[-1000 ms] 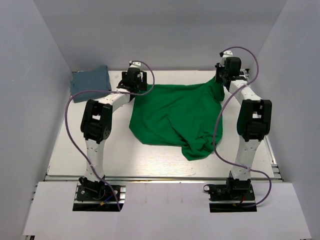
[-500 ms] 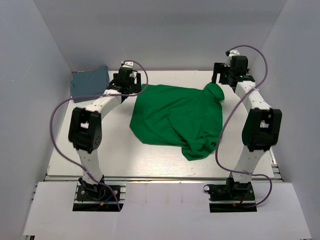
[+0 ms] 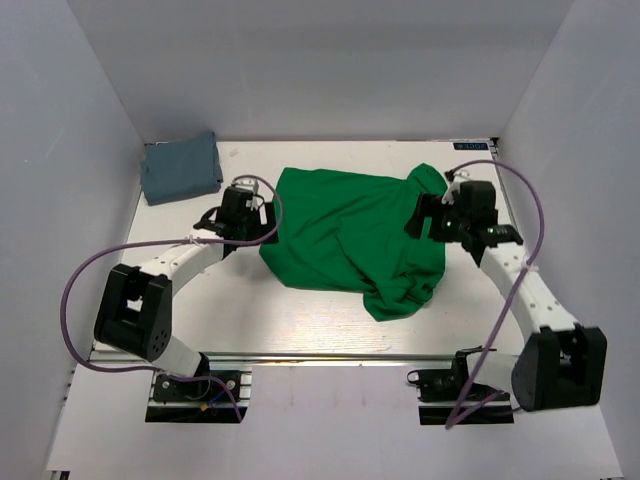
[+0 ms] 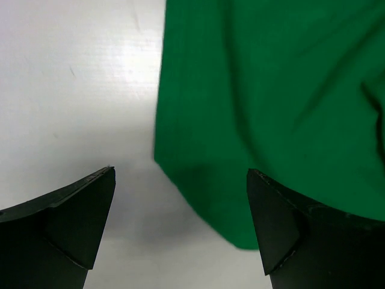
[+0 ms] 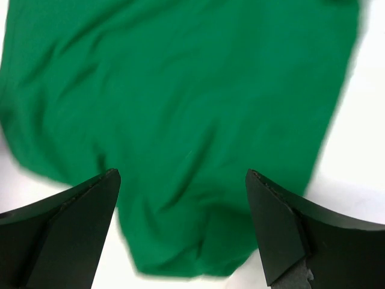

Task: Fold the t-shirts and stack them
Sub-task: Flatten out the tshirt

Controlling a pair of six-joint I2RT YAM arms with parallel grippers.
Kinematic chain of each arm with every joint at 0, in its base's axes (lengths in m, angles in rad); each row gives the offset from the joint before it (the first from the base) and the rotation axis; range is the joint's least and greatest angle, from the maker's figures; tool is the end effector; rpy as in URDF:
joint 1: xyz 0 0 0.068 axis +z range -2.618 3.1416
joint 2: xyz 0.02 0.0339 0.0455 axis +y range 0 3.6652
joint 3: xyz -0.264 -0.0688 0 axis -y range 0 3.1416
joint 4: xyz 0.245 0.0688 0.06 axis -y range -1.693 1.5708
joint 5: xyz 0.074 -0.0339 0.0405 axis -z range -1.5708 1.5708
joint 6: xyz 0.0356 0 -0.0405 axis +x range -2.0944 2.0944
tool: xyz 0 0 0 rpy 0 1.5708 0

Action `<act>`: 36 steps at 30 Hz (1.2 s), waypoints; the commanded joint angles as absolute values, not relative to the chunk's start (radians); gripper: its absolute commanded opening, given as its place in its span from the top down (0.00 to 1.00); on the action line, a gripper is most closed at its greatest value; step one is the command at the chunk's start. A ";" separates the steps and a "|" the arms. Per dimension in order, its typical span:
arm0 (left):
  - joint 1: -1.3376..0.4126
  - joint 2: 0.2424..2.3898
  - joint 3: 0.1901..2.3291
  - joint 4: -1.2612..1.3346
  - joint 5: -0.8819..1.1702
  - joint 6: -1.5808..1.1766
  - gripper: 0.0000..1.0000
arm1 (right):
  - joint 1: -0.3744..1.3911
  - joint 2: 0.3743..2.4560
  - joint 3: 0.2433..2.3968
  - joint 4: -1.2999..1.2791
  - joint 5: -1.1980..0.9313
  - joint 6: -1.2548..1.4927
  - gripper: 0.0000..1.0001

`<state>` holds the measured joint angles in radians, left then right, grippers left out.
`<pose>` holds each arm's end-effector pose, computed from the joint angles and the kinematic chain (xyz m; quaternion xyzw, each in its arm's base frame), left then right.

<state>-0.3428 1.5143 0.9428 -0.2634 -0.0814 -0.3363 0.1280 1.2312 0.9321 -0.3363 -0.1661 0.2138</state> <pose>0.2996 -0.1039 0.2139 -0.0116 0.9323 -0.0839 0.3515 0.2687 0.0405 0.2828 0.0008 0.8903 0.1494 0.4301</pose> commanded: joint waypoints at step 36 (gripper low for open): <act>-0.586 1.520 0.759 -0.141 -0.026 -0.344 1.00 | 0.658 1.235 0.647 -0.410 0.136 0.426 0.43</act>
